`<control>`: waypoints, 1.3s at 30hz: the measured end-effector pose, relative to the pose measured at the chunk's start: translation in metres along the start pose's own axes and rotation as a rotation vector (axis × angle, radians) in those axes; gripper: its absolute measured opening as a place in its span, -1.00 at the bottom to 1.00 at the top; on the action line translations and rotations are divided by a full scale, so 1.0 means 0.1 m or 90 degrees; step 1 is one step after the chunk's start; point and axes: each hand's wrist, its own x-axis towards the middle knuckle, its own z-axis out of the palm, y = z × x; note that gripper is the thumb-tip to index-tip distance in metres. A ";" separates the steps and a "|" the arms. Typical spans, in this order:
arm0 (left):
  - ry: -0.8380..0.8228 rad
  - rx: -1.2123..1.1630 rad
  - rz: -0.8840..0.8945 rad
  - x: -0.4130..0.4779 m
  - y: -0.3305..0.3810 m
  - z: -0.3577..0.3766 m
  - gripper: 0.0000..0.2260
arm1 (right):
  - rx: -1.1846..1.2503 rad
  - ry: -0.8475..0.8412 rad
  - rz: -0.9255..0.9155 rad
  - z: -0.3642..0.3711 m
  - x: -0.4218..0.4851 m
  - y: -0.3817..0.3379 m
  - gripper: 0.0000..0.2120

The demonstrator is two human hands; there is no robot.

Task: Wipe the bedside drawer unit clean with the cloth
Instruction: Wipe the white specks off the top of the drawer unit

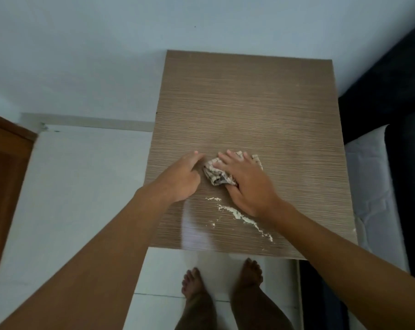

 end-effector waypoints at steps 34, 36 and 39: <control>0.353 -0.308 -0.306 -0.90 -0.85 0.18 -0.78 | -0.081 -0.287 -0.414 0.23 -0.35 -0.21 -0.51; 0.365 -0.261 -0.293 -0.88 -0.86 0.19 -0.75 | -0.050 -0.260 -0.401 0.11 -0.46 -0.11 -0.58; 0.361 -0.233 -0.290 -0.85 -0.88 0.17 -0.75 | 0.022 -0.185 -0.354 -0.09 -0.38 -0.24 -0.66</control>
